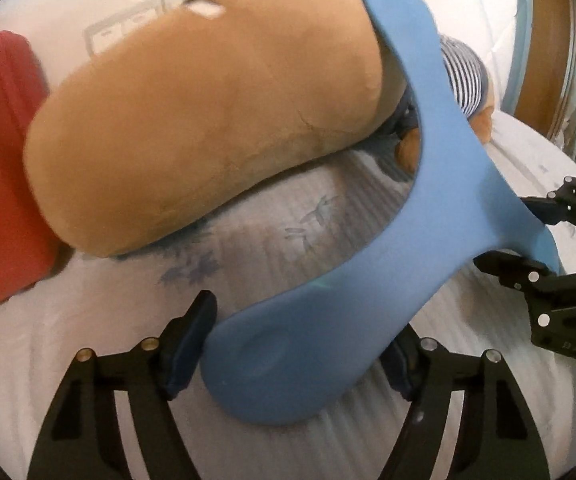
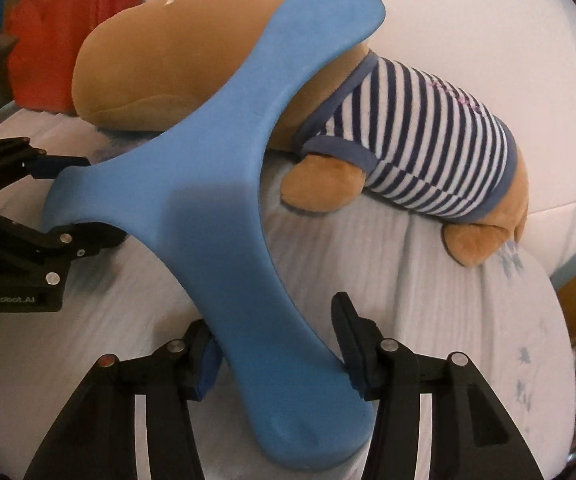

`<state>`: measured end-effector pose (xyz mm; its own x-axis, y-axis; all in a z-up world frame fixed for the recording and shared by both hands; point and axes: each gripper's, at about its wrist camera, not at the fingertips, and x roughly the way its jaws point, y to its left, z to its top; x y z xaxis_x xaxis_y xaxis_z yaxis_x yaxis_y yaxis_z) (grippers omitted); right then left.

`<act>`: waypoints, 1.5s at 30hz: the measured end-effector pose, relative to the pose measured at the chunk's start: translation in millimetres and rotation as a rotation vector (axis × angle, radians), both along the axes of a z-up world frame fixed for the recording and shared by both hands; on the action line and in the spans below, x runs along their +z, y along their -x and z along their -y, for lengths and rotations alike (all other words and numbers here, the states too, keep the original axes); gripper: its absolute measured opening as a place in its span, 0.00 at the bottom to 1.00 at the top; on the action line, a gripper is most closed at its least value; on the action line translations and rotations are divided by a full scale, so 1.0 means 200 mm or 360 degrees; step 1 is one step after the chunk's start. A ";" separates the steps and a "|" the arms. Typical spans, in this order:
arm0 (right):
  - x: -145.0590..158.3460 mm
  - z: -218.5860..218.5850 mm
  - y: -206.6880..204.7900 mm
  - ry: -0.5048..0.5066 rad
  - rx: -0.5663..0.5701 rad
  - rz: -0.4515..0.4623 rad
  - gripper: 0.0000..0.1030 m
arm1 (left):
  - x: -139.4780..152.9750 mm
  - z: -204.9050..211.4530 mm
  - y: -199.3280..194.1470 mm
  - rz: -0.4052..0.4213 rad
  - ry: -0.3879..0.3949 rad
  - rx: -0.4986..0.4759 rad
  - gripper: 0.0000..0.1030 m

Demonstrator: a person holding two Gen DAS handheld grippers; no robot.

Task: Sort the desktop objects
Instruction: 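Grasp the blue Y-shaped pillow with the right tool while the left tool grasps its other arm, then carry the blue pillow with both tools over to the crate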

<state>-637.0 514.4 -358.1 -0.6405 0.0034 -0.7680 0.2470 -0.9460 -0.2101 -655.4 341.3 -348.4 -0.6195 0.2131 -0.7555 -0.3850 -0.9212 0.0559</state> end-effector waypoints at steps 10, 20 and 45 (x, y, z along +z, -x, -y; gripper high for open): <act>0.35 0.08 -0.17 0.0000 0.0084 -0.0210 0.36 | 0.46 0.13 -0.23 -0.0202 -0.0042 0.0081 0.60; 0.80 0.18 -0.41 -0.0029 0.0096 -0.0429 0.33 | 0.80 0.21 -0.42 -0.0302 -0.0094 0.0149 0.41; 1.92 1.38 -1.09 0.0072 0.0718 -0.0999 0.32 | 1.91 1.42 -1.37 -0.0827 0.0077 0.0831 0.41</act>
<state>-418.1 239.2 26.8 -0.8877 -0.3842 -0.2539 0.4581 -0.7930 -0.4017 -381.4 57.7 34.4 -0.9117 -0.2335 -0.3379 0.1900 -0.9691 0.1571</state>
